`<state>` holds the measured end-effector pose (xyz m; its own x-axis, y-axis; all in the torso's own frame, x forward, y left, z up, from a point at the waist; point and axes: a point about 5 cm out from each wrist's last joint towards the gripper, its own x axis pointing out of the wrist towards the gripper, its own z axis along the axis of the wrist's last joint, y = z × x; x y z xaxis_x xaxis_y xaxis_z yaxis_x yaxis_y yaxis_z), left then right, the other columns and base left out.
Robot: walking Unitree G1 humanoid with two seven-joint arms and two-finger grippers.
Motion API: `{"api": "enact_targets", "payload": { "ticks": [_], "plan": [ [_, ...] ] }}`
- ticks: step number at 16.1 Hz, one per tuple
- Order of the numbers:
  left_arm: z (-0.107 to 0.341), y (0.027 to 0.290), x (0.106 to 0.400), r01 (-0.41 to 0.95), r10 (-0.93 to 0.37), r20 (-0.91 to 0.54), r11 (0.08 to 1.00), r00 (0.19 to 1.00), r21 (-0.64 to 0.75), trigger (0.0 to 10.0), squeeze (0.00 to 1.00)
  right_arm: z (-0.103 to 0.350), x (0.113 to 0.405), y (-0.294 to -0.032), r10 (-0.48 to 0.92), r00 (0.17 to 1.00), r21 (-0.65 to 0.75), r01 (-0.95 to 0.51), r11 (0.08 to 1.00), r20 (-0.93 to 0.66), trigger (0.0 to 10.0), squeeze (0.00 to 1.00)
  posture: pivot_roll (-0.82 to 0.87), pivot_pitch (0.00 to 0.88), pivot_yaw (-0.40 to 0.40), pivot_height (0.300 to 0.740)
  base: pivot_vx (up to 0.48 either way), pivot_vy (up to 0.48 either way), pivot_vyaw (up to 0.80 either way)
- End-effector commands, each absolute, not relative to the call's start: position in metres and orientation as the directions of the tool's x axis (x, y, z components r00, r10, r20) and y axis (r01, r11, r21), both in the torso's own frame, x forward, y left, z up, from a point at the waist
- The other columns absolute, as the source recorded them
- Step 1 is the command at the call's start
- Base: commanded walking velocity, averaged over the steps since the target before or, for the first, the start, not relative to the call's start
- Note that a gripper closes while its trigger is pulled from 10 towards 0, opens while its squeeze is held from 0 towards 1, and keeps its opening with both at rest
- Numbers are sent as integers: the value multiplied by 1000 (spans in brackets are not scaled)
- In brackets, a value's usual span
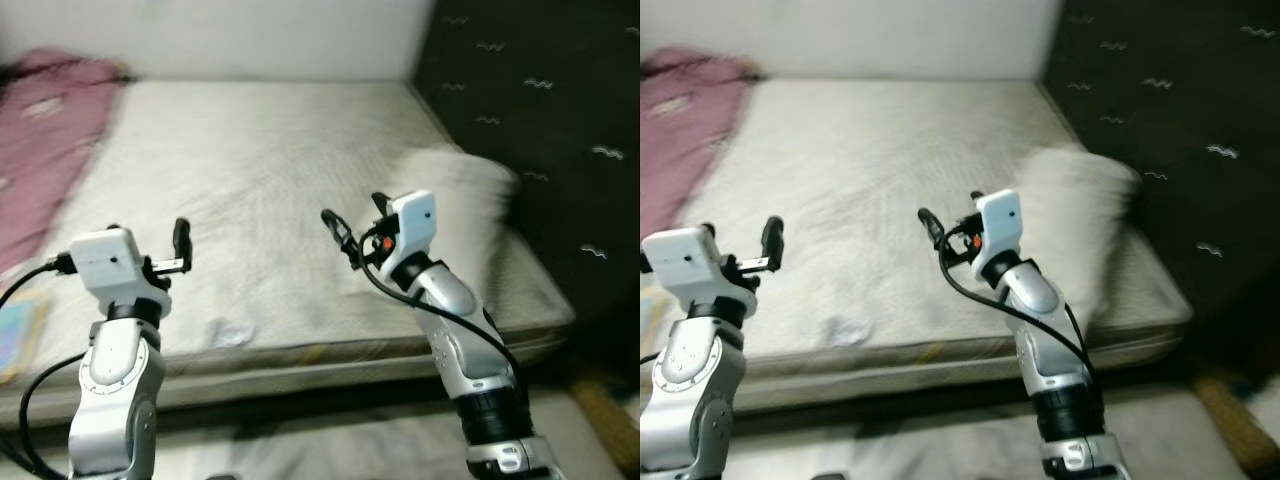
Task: Clean up the room
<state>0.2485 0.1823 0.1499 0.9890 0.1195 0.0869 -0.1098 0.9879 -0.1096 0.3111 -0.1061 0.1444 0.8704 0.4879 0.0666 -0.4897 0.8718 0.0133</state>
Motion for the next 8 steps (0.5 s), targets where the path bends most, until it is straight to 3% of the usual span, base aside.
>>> {"api": "enact_targets", "payload": {
  "ticks": [1, 5, 8],
  "plan": [
    [152, 178, 249, -84, 95, 96, 990, 991, -112, 10000, 0, 149, 313, -110, 478, 874, 6, -480, 877, 81, 10000, 0, 48, 0, -66, 740, 315, 0, 0],
    [152, 178, 250, -85, 96, 94, 990, 991, -117, 10000, 0, 149, 314, -110, 476, 875, 7, -478, 878, 83, 10000, 0, 49, 0, -66, 740, 308, 0, 0],
    [151, 176, 250, -88, 101, 88, 986, 991, -142, 10000, 0, 149, 313, -110, 475, 876, 9, -477, 879, 84, 10000, 0, 48, 0, -65, 740, 0, 0, 0]
  ]
}}
